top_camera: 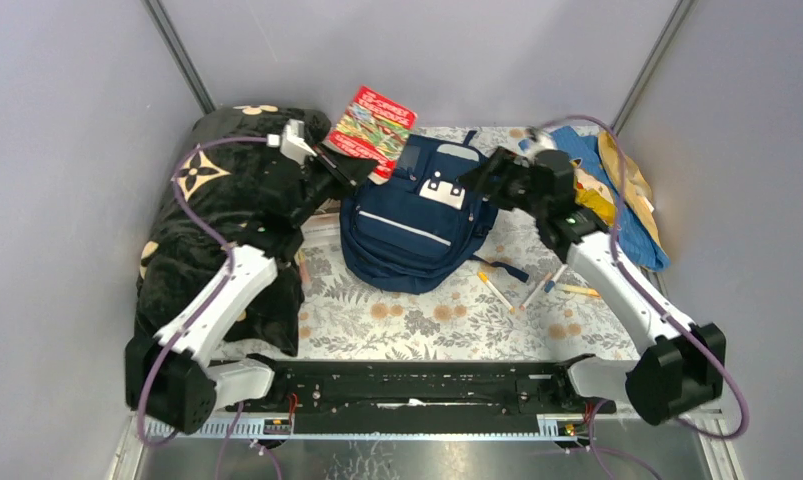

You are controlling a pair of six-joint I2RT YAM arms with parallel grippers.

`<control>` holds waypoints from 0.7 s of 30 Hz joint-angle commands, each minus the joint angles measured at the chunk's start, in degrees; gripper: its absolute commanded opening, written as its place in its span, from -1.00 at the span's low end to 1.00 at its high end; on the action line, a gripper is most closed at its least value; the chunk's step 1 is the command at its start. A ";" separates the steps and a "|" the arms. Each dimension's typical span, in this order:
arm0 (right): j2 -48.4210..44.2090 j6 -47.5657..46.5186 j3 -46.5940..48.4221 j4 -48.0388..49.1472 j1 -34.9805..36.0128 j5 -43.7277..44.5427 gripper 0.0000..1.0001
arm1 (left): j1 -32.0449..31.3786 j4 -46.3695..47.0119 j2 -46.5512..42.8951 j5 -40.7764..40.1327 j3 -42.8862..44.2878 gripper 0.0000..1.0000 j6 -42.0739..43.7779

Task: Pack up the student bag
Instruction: Pick up the book from the center of the board, then place the book in the student bag.

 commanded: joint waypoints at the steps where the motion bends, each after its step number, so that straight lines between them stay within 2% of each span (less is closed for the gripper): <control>1: 7.63 -22.30 11.32 -12.85 15.05 12.55 0.46 | 0.20 -23.24 -8.77 -9.58 2.71 -1.00 12.40; 4: 15.67 -29.69 17.09 -16.85 23.17 16.65 0.29 | 0.51 -28.54 -13.53 -10.67 1.37 -1.00 12.37; 6: 19.62 -33.73 19.09 -17.98 27.14 17.70 0.30 | 0.60 -30.70 -15.93 -11.72 0.42 -1.00 11.70; 9: 22.55 -37.58 18.19 -15.59 31.09 14.27 0.37 | 0.72 -32.97 -19.11 -13.50 -1.01 -1.00 10.67; 15: 24.89 -37.92 13.22 -7.87 33.53 9.93 0.32 | 0.76 -37.81 -20.56 -17.99 -0.93 -1.00 10.92; 21: 28.98 -37.61 12.43 -4.72 34.42 8.52 0.40 | 0.92 -38.40 -22.56 -20.60 -2.90 -1.00 8.82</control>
